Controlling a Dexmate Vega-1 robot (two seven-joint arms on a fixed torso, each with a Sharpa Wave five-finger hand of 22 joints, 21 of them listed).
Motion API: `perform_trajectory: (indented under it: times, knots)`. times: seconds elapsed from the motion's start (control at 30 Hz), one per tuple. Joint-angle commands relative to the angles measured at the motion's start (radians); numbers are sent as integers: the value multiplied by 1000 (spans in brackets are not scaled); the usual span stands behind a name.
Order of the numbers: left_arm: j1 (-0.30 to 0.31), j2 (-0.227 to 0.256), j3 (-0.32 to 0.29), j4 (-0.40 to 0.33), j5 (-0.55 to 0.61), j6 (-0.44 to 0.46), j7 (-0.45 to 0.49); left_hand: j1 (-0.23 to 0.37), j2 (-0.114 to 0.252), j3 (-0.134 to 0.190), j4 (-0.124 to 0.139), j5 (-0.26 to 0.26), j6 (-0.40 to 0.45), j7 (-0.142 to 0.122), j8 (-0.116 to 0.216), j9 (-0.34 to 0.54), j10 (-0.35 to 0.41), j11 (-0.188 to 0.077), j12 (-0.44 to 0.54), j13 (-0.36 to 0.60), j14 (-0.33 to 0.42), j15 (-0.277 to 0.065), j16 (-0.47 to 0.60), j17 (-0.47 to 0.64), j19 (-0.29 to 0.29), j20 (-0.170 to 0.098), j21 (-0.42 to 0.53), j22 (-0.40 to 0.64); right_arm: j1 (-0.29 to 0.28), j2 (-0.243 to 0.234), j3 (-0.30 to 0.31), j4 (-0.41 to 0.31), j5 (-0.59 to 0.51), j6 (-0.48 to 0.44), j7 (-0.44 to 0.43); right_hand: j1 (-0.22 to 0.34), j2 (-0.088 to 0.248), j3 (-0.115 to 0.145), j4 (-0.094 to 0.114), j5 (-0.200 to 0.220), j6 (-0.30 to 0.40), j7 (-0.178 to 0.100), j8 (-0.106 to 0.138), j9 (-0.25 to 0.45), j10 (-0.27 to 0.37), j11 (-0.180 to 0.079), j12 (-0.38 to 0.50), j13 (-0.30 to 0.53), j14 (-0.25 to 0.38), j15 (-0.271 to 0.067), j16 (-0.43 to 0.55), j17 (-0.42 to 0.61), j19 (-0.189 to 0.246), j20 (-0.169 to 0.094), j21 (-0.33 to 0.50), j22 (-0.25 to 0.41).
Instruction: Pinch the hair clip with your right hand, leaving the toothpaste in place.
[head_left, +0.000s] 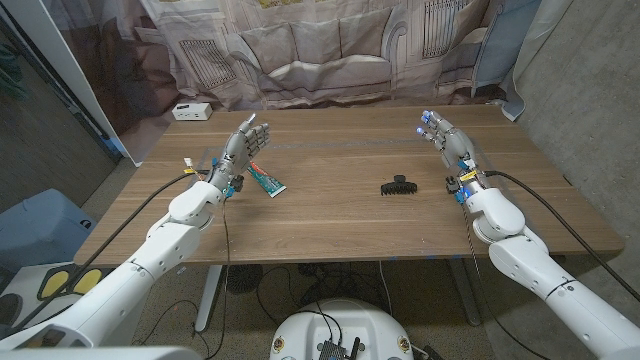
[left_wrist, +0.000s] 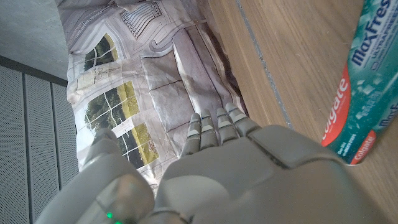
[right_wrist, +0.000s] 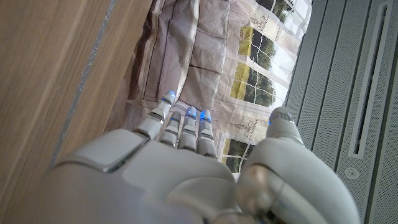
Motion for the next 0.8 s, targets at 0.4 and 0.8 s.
perform_trajectory:
  times: [0.4,0.8]
  knots:
    - [37,56,-47,-71,14,-1,18,10,5,5,-2,-3,23,-2,10,3,18,-2,10,2,20,2,10,5,12,7,2,4,-128,-50,87,-145,-163,11,-112,33,-1,11,-1,2,10,-17,0,3,-8,-12,-11,3,22,2,8,1,20,1,-4,4]
    - [42,52,-61,-59,5,-23,10,11,5,6,-2,-4,24,-2,9,3,20,1,9,3,21,2,8,6,11,8,1,4,-203,-76,126,-231,-293,-55,-183,48,-4,15,0,1,-23,-20,-17,3,-31,-19,-25,4,27,-1,6,2,30,-2,-5,4]
